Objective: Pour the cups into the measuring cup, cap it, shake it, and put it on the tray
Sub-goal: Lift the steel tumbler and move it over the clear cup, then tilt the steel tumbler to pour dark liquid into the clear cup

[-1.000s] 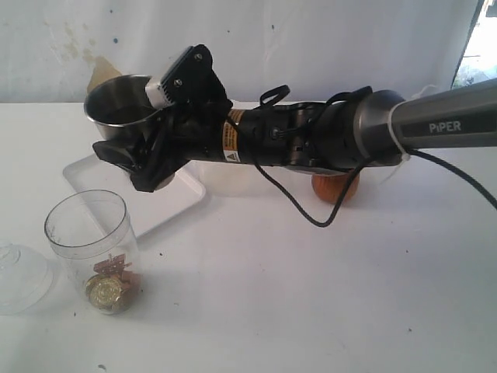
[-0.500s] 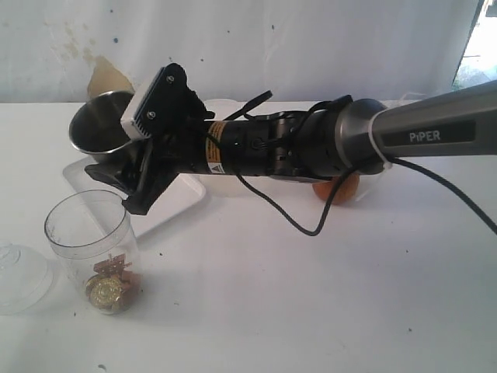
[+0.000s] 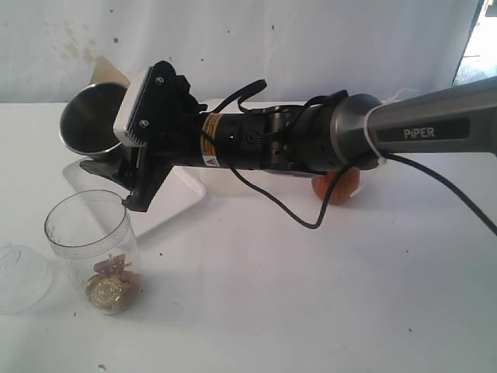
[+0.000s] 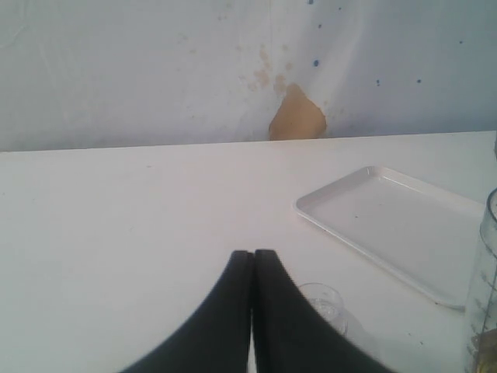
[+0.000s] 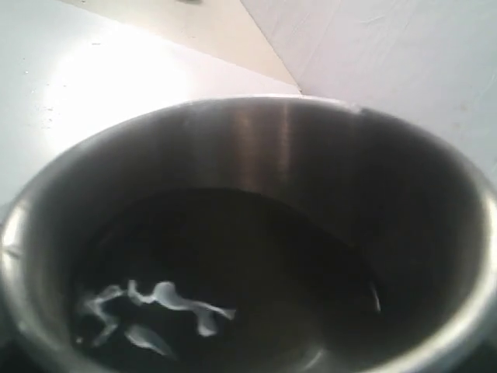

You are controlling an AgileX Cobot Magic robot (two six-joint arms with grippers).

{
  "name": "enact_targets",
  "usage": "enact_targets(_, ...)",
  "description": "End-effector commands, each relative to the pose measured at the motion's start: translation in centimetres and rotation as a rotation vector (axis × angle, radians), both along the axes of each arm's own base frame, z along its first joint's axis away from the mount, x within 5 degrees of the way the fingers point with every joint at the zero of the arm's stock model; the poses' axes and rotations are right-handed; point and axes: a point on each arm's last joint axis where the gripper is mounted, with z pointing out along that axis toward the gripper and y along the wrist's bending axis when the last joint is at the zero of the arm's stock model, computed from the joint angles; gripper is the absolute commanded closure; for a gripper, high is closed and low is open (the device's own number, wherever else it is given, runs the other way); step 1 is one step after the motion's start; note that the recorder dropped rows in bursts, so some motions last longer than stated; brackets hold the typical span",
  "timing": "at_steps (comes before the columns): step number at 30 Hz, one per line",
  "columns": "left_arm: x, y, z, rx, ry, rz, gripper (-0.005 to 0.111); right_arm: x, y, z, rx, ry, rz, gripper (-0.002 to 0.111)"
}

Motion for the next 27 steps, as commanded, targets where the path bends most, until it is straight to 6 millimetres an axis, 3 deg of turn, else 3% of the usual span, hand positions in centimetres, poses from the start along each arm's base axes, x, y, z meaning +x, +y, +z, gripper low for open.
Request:
enact_targets(1,0.0,-0.03,-0.01,-0.003,-0.012,-0.005,0.106,-0.49,0.46,1.73,0.052,-0.103,0.064,0.108)
enact_targets(27,0.0,-0.03,-0.01,-0.003,-0.012,-0.005,0.106,-0.33,0.45,1.61,-0.068,-0.299,0.079,0.108)
